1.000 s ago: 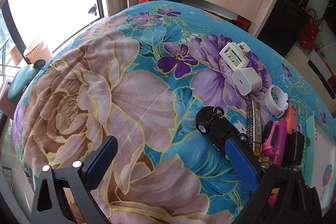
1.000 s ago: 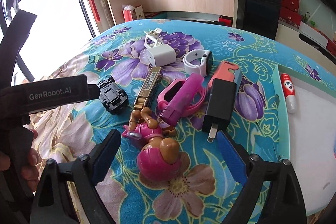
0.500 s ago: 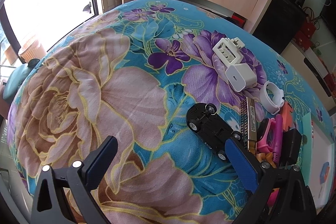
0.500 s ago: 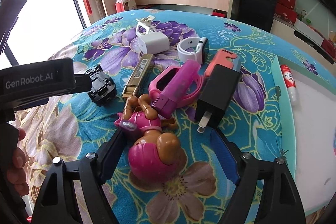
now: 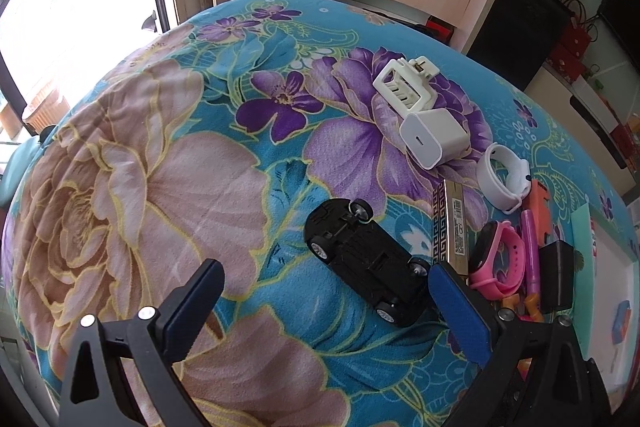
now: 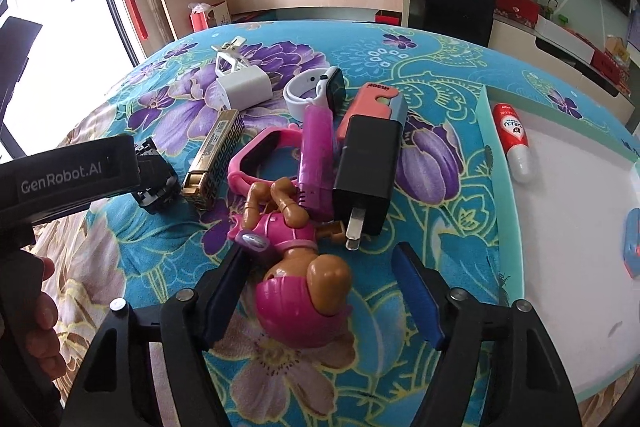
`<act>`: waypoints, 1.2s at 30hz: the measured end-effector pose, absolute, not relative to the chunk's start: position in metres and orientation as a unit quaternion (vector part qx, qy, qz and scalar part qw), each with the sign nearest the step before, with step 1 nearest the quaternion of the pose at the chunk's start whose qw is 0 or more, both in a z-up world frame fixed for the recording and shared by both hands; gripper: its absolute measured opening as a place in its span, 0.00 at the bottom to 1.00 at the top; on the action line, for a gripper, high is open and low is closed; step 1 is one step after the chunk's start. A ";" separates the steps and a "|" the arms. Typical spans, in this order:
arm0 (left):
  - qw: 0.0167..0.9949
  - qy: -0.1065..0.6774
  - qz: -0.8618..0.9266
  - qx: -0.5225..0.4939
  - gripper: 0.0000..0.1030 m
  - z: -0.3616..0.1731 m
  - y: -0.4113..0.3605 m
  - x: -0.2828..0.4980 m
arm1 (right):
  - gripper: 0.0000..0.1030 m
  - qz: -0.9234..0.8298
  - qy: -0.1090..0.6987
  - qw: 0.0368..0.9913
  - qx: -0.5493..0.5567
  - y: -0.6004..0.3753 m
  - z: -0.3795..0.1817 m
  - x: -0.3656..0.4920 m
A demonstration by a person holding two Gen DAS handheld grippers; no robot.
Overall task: Organize rigid objects
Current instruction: 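Grasp the black toy car with the left tool while the right tool grasps the pink doll, then carry the car with the left tool while the right tool carries the doll to the tray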
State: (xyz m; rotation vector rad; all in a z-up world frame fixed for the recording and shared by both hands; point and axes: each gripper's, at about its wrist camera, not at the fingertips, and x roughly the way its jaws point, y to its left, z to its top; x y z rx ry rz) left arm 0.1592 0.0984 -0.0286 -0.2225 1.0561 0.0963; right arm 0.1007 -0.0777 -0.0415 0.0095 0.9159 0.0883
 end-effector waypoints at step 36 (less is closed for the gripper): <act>0.878 0.466 0.030 -0.102 0.28 -0.019 0.095 0.166 | 0.48 0.042 0.442 0.896 0.020 -0.088 -0.038 0.099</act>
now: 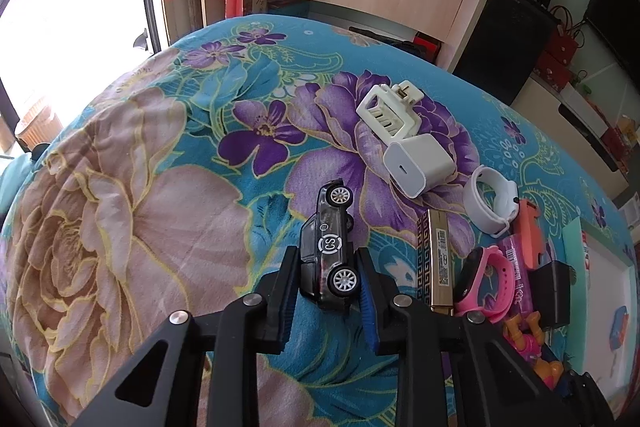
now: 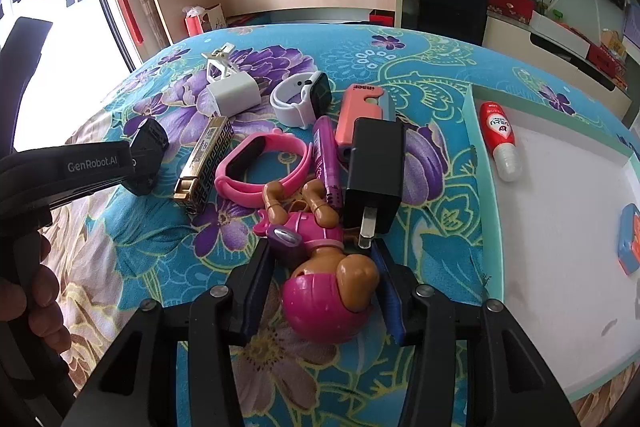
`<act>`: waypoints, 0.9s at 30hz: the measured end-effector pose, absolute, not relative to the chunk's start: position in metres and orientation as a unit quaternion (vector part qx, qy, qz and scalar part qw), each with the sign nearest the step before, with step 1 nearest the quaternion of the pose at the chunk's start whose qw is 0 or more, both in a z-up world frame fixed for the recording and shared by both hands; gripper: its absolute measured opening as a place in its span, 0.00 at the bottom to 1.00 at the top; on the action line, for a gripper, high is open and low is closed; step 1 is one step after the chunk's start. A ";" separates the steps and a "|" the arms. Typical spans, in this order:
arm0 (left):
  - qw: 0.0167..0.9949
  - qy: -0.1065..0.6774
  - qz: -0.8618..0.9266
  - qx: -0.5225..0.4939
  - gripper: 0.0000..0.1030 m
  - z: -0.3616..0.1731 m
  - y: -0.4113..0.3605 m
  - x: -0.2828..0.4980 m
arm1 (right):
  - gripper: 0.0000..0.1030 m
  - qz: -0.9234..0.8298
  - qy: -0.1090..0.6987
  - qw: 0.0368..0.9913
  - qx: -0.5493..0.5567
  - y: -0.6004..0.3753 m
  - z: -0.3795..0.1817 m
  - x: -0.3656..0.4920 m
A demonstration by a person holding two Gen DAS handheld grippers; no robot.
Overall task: Organize rigid objects
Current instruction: 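Carry the car with the left tool while the right tool carries the doll to the tray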
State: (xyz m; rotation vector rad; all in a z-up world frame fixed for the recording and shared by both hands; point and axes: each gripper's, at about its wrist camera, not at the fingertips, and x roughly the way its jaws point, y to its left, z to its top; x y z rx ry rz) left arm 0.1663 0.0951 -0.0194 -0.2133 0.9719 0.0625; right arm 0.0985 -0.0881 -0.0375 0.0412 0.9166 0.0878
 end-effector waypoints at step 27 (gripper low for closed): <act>0.925 0.374 0.004 -0.068 0.28 0.049 0.058 0.132 | 0.48 0.072 0.335 0.934 0.101 -0.126 0.025 0.069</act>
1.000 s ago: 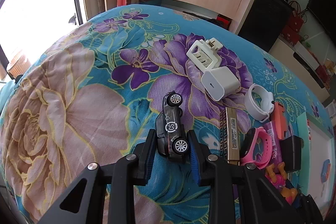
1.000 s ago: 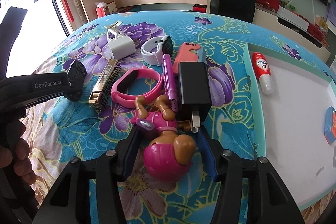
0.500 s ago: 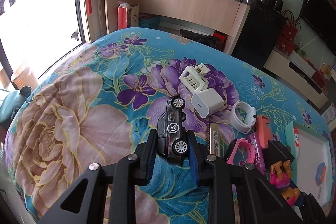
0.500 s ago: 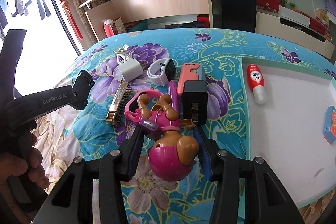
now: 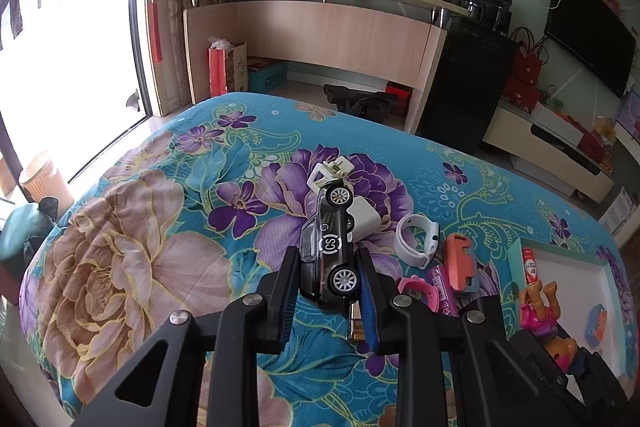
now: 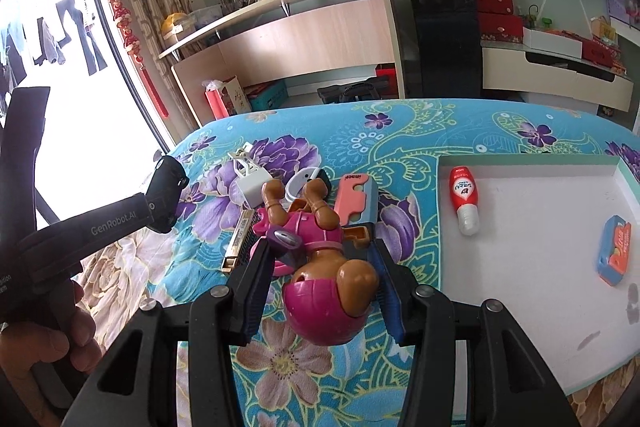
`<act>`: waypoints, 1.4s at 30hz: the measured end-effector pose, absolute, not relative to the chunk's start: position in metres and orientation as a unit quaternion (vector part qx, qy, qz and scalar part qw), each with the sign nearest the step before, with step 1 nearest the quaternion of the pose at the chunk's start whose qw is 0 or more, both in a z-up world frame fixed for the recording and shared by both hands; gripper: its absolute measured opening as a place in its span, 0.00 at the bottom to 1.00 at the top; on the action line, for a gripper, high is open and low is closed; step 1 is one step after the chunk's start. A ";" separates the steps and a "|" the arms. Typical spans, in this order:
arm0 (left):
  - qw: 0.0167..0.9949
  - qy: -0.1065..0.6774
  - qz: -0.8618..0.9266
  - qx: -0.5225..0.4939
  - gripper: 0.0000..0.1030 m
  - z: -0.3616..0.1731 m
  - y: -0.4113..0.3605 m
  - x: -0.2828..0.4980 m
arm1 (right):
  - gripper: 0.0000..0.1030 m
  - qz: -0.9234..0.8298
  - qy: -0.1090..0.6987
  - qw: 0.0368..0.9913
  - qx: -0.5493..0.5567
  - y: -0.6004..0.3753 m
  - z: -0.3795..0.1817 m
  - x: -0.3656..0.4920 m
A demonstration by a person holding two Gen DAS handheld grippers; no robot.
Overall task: Organize rigid objects
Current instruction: 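Carry the car with the left tool while the right tool carries the doll to the tray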
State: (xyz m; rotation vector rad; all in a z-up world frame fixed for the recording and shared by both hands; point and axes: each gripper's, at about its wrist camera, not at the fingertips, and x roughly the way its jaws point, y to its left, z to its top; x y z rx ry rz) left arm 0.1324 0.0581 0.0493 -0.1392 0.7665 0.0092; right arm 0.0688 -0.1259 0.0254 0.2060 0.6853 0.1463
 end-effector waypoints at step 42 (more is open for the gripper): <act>0.875 0.409 -0.247 0.082 0.29 0.013 -0.168 0.089 | 0.47 -0.172 0.364 0.899 0.172 -0.307 0.003 0.035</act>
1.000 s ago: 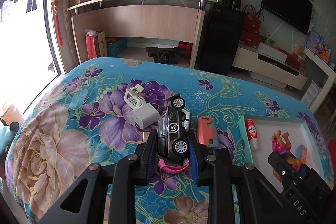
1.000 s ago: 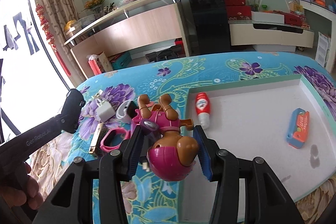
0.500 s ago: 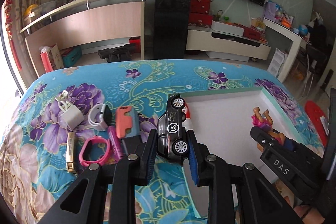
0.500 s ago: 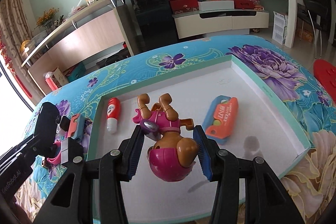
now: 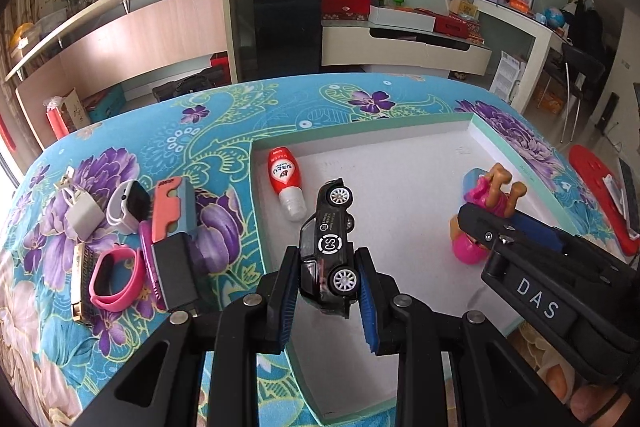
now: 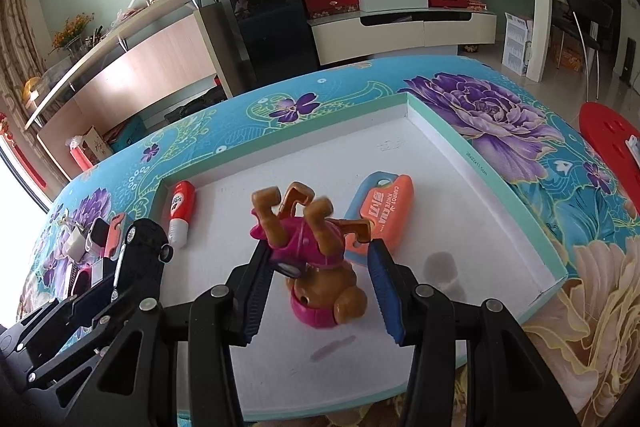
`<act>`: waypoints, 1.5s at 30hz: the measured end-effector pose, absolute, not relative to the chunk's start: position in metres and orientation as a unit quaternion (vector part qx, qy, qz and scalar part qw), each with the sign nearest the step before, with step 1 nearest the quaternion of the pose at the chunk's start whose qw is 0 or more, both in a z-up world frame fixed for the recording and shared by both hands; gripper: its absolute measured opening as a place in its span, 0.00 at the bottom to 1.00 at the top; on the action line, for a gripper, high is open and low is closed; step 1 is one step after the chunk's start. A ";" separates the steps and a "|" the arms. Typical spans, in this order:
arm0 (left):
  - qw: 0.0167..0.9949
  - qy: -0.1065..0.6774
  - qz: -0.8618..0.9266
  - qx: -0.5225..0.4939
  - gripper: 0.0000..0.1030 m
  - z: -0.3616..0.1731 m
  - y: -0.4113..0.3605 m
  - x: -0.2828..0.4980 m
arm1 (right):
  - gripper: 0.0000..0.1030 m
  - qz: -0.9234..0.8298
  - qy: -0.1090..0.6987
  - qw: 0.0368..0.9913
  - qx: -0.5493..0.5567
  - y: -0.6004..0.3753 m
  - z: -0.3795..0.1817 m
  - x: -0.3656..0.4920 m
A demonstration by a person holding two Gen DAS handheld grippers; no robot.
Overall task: Organize rigid objects
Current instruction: 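Carry the car with the left tool while the right tool carries the doll to the tray, then open the left tool to drop the car in the tray while the right tool releases the doll, then withdraw both open tools from the tray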
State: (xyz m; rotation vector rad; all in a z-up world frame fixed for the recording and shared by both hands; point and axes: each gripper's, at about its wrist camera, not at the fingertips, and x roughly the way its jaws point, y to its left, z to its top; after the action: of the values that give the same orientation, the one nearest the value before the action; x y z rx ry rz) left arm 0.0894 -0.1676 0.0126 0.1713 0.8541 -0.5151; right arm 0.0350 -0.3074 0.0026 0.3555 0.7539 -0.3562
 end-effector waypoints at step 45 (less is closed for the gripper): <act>0.909 0.411 -0.073 0.006 0.87 0.020 -0.070 0.126 | 0.78 -0.159 0.366 0.906 0.140 -0.281 0.005 0.049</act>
State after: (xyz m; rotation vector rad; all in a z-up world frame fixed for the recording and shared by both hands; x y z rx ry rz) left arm 0.1263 -0.0698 0.0204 0.0123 0.8484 -0.1504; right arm 0.0494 -0.2810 0.0045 0.2884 0.7566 -0.3276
